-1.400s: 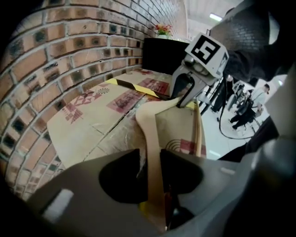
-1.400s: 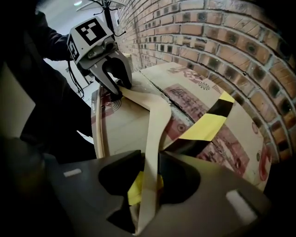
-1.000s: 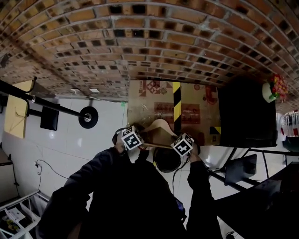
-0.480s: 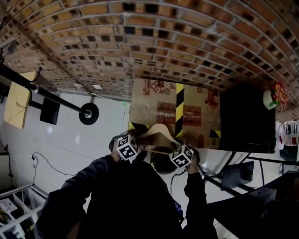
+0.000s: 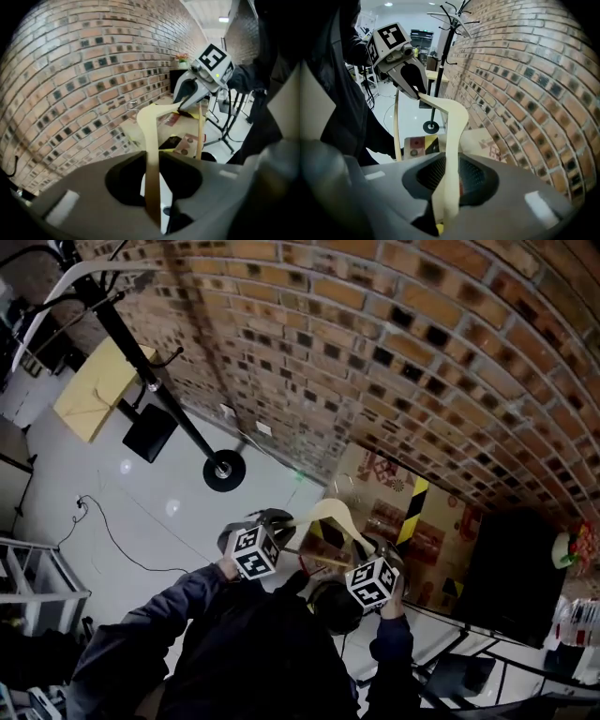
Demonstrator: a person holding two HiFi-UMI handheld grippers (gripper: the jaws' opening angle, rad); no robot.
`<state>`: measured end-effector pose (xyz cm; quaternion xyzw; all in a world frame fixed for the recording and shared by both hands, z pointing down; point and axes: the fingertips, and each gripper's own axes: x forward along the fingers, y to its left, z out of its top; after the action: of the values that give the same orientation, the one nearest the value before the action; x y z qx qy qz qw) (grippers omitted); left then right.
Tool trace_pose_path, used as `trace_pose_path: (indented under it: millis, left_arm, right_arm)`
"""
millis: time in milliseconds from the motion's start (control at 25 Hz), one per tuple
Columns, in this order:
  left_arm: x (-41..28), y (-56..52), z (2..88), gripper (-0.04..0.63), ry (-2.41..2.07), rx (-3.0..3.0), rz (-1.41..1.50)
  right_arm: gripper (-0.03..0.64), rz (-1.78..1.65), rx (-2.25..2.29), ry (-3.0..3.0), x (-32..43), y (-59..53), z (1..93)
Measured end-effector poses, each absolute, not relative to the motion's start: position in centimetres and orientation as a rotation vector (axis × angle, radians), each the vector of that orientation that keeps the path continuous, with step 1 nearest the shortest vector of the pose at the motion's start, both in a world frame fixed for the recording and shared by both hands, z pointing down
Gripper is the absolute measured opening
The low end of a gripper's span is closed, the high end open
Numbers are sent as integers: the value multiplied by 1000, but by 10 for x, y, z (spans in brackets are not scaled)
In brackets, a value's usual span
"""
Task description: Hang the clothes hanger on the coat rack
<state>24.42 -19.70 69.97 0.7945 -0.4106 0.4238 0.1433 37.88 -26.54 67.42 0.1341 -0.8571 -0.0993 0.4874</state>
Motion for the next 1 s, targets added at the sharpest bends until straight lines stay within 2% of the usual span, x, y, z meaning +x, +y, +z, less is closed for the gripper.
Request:
trace_pose_path:
  millis: [720,1000]
  left_arm:
    - [-87,-110,471,91,-2022,2107,1198]
    - [-174,-103,377,91,-2242,2040,1307]
  right_arm:
    - [87,-925,211,-2279,16,-218,451]
    - [89,-1068,266,-2360,-78,-218,371]
